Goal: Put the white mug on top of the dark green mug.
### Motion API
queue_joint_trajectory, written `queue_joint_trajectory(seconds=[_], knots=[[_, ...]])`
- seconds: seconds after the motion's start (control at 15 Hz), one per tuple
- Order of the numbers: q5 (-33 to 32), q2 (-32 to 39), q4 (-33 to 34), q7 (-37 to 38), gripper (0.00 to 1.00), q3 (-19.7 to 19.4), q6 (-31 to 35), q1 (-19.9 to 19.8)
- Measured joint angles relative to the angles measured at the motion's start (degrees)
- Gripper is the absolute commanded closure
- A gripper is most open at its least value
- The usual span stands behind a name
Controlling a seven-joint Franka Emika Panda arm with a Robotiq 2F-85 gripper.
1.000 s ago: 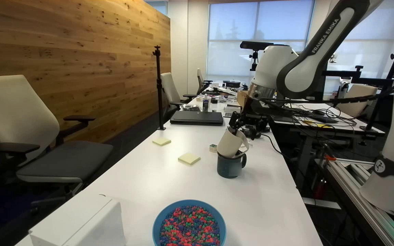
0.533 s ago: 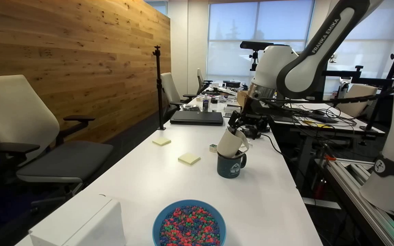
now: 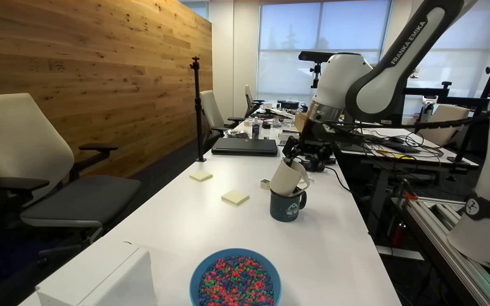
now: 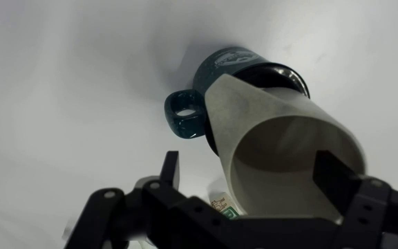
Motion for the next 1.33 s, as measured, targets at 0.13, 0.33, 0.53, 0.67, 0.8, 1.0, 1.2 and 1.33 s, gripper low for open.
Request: queue_joint_trajectory(seconds=[0.13, 0.33, 0.53, 0.67, 0.8, 1.0, 1.2, 1.33], knots=[[-0.71, -0.49, 0.00, 0.00, 0.00, 0.27, 0.00, 0.00], [-1.45, -1.29, 0.00, -0.02, 0.00, 1.25, -0.23, 0.01], [-1.57, -2.36, 0.00, -0.18, 0.00, 2.52, -1.15, 0.02], [-1.57, -3.27, 0.00, -0.28, 0.00, 3.38, -2.15, 0.05], [-1.57, -4.21, 0.00, -0.28, 0.00, 4.00, -3.09, 0.04], [-1.57, -5.33, -0.01, -0.28, 0.00, 4.45, -4.08, 0.02], [-1.57, -6.16, 0.00, -0.46, 0.00, 4.67, -4.73, -0.01], [-1.56, -6.65, -0.01, -2.18, 0.00, 4.84, -4.84, 0.08]])
